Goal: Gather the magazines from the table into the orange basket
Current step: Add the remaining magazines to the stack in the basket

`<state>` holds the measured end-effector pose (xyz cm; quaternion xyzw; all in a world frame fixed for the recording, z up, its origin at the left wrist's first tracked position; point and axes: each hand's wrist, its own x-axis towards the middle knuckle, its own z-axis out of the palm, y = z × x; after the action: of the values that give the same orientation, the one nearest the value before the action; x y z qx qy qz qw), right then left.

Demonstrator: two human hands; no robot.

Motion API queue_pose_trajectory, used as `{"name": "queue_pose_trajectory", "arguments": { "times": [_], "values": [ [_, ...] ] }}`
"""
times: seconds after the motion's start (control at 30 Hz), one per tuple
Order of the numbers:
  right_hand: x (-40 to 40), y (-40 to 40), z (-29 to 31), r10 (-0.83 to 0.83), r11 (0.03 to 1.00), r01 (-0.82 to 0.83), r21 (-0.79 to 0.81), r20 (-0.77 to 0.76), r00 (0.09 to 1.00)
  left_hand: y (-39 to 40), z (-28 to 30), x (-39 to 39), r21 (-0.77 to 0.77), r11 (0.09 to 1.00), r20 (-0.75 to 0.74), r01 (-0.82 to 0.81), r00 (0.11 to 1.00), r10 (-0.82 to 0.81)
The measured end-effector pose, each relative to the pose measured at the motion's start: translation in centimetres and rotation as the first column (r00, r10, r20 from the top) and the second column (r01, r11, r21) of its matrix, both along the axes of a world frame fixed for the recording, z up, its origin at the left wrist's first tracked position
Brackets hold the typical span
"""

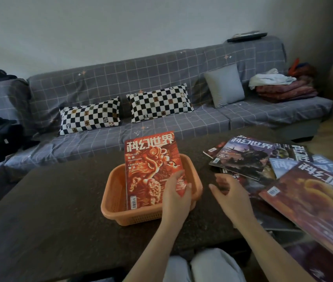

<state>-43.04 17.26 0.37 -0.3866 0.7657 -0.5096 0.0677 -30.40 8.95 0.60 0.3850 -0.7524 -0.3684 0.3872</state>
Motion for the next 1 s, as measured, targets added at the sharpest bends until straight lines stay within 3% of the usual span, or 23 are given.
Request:
{"name": "queue_pose_trajectory", "arguments": {
  "times": [0.33,0.5,0.6,0.7,0.77,0.87,0.93,1.0],
  "values": [
    [-7.5,8.5,-3.0,-0.355,0.920,0.365,0.143,-0.095,0.930,5.2,-2.6,-11.1,0.211,0.934,0.025,0.290,0.953,-0.301],
    [-10.3,12.4,-4.7,-0.512,0.763,0.521,0.382,-0.135,0.848,6.9,-3.9,-16.0,0.283,0.897,0.117,0.338,0.917,-0.382],
    [-10.8,14.2,-5.6,-0.598,0.687,0.590,0.425,-0.131,0.791,7.5,-4.4,-18.1,0.295,0.881,0.176,0.371,0.885,-0.431],
    [-11.4,15.8,-6.4,-0.638,0.695,0.571,0.437,0.008,0.770,7.7,-4.6,-19.8,0.293,0.889,0.208,0.351,0.885,-0.417],
    [-11.6,16.4,-7.0,-0.631,0.760,0.555,0.338,0.177,0.755,7.8,-4.6,-20.5,0.273,0.904,0.217,0.330,0.894,-0.392],
    [-11.9,17.2,-7.4,-0.648,0.761,0.601,0.243,0.261,0.715,7.9,-4.4,-20.8,0.280,0.895,0.201,0.349,0.890,-0.410],
    [-12.3,17.9,-7.7,-0.661,0.748,0.626,0.220,0.329,0.675,7.9,-4.4,-20.3,0.398,0.830,0.123,0.392,0.873,-0.471],
    [-12.4,18.6,-7.9,-0.629,0.761,0.620,0.191,0.452,0.632,7.8,-4.4,-19.2,0.582,0.691,0.005,0.428,0.848,-0.529]
  ]
}}
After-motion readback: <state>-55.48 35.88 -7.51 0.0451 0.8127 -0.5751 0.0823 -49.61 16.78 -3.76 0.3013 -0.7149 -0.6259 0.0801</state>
